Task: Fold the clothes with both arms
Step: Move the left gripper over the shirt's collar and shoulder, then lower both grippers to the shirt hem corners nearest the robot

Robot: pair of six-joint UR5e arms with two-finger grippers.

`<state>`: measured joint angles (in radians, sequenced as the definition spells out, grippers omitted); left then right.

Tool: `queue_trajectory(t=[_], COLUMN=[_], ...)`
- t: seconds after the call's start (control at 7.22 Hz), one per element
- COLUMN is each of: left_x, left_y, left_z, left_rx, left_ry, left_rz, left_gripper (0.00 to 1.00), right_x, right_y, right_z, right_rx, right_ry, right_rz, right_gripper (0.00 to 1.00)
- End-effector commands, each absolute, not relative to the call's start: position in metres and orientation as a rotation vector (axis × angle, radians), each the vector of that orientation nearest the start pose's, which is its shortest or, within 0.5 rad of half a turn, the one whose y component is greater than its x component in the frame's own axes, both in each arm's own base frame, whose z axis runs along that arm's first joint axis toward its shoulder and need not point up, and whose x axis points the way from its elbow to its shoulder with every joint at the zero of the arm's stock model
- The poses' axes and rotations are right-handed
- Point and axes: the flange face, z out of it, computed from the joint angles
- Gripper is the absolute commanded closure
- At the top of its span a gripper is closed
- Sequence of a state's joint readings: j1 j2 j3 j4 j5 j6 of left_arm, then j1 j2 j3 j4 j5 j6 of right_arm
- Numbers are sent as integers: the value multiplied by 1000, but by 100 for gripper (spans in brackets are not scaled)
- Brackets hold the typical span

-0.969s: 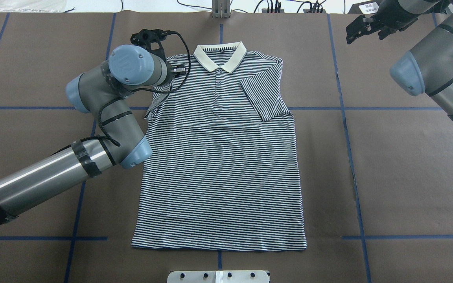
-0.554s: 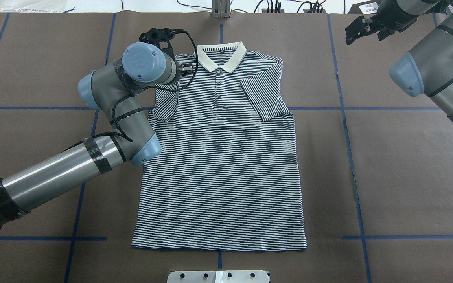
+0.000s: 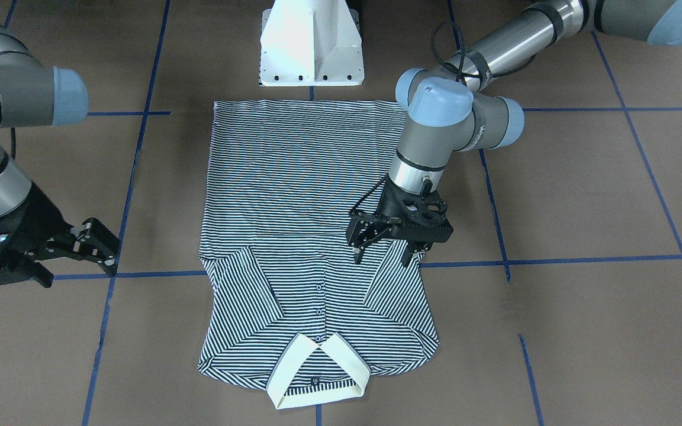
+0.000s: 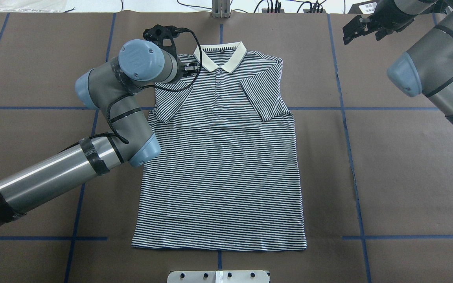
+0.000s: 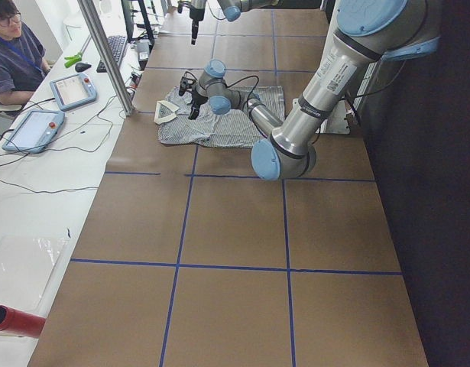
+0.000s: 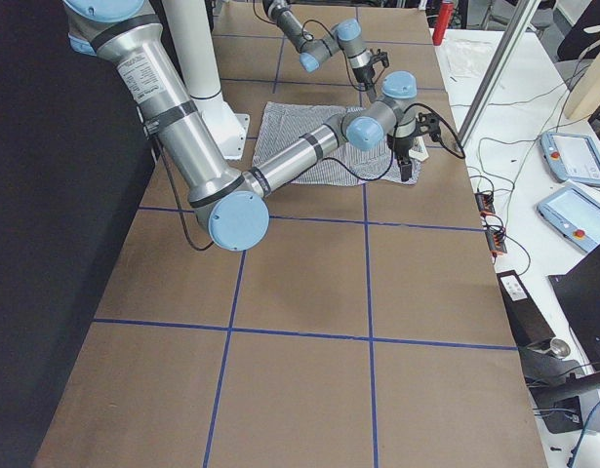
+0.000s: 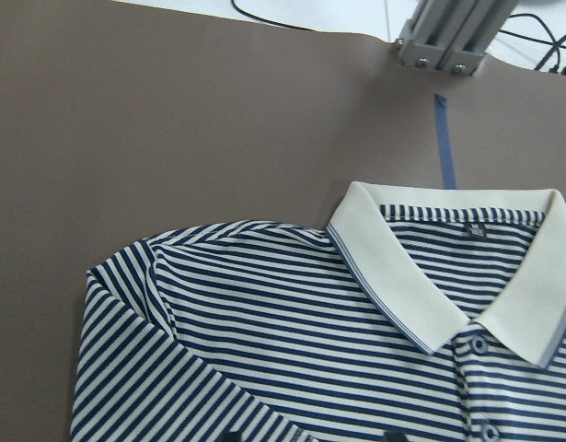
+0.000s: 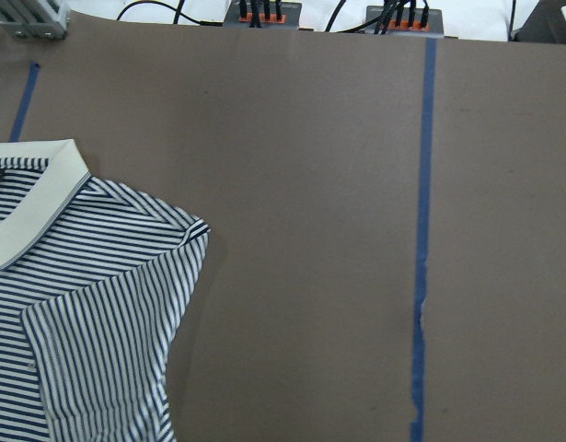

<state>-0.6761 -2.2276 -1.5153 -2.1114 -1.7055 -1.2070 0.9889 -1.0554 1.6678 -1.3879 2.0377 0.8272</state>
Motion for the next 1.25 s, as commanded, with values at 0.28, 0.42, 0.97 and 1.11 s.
queue_trajectory(t=[0.28,0.42,0.97,1.11], left_x=[476,468,465,469], left_y=[-425,-395,-234,-210], left_z=[252,269,315,307], left_rx=[402,376,150,103], left_ry=[1127,1126,1051,996], left_rz=[-84,-66,-106,-112], left_gripper=[0,0,25,29], right_x=[-398,-400,-434,-434], right_y=[-388,-339,-234,-233], right_z=[263,270,294,294], right_rx=[258,192,182,181], right_ry=[-940,-960,-926,-926], right_rz=[225,254,268,267], right_gripper=[0,3,7,7])
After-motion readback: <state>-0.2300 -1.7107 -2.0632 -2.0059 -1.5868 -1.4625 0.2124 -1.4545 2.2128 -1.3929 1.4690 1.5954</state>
